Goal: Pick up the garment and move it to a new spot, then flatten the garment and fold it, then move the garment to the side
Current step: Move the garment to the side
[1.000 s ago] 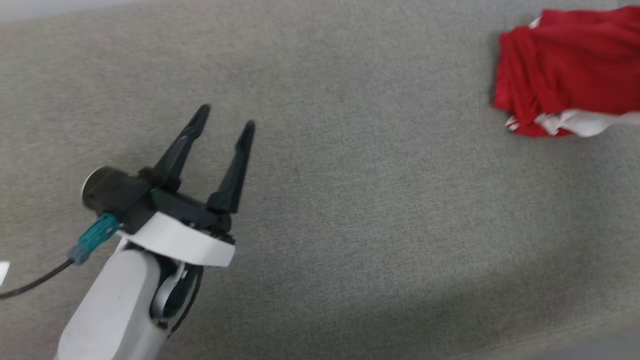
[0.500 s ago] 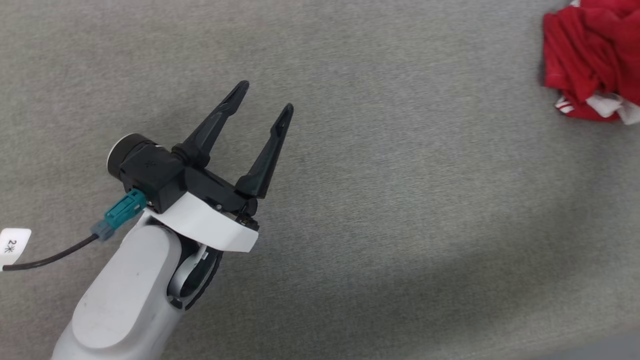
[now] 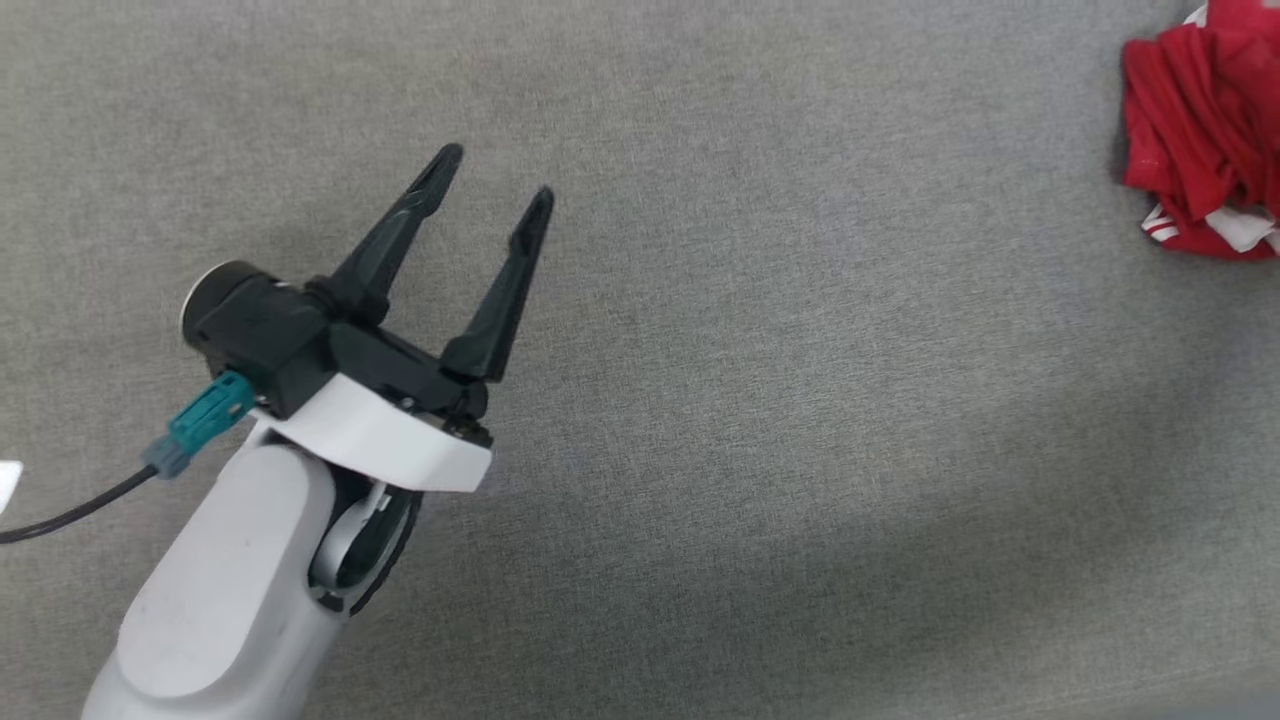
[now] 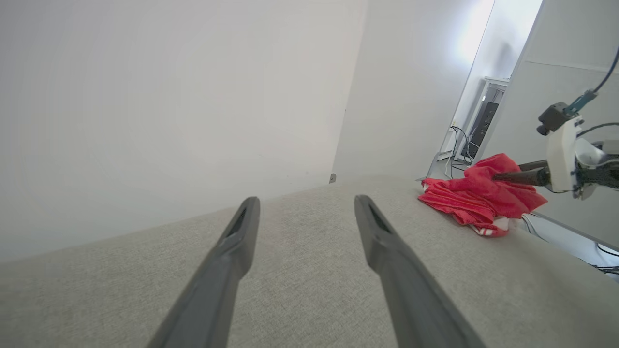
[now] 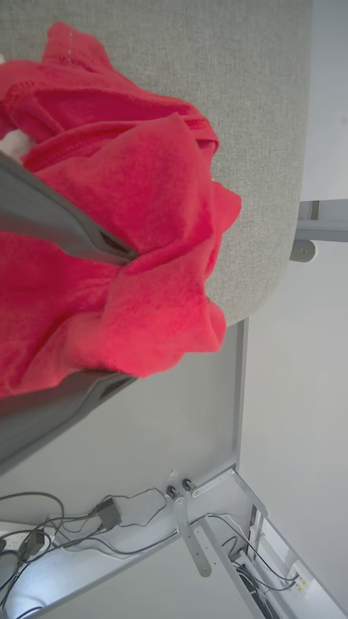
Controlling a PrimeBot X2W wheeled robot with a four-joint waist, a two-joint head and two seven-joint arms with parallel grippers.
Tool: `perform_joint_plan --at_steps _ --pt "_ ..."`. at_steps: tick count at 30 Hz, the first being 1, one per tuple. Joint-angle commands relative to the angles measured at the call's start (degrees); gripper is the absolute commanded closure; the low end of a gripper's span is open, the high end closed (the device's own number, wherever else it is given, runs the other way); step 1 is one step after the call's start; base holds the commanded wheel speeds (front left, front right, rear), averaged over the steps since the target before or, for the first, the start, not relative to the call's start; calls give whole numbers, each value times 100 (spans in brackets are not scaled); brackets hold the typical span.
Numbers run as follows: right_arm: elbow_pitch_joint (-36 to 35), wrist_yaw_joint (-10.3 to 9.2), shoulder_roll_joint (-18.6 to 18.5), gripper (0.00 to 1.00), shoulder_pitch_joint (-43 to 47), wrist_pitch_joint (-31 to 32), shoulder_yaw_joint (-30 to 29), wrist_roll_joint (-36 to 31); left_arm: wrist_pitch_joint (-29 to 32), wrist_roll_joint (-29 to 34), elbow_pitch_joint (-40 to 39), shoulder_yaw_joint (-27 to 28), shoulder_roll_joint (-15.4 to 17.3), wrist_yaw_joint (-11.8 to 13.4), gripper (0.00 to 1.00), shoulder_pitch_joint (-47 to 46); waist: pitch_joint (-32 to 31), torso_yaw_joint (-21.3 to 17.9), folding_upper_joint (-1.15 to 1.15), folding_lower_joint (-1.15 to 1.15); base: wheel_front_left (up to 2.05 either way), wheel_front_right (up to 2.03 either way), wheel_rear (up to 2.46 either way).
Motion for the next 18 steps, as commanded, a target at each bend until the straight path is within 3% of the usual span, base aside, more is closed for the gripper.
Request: perform_joint_plan --at_steps 1,9,18 --pt "20 -3 -7 0 -86 -40 -6 -21 -26 -10 -22 26 13 -18 0 53 -35 0 0 0 0 0 0" --pt "222 -3 29 0 -174 -274 -150 -201 -26 74 -155 463 -41 -17 0 455 -373 45 0 0 0 0 0" --pt "156 -2 340 0 -55 -632 -18 -103 -26 186 -277 949 -150 -17 0 964 -809 188 0 0 0 0 0"
